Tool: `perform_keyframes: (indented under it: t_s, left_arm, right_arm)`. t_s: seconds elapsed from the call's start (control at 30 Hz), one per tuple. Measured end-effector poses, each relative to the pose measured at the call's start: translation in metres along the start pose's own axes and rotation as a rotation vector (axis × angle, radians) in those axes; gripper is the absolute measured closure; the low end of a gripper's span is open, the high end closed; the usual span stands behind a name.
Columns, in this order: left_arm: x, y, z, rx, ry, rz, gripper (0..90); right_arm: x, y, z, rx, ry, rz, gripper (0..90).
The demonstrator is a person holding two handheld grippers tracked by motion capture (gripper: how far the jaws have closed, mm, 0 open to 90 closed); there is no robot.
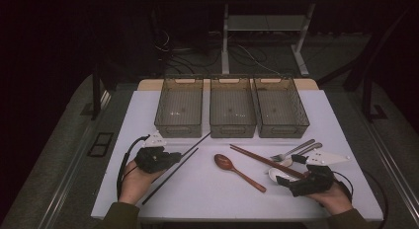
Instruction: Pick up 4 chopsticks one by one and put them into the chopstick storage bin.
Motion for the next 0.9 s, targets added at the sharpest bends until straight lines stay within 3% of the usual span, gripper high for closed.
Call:
perform_keyframes:
  t_s: [0.9]
  left_arm:
    - [0.018,0.011,-0.037,-0.075,-0.01,-0.014,85.6]
  right_arm:
    - [0.0,-0.001,-0.001,-0.005,0.006,0.004,1.4]
Point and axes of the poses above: each handheld gripper's, and its own axes: y roughly forward along the jaws, z roughly out of its underside, x roughly to its left, the point moved 7 cm from there along y, roughly forward along the jaws, and after that the axes turned 5 degrees about -x, right-handed, at the moved point
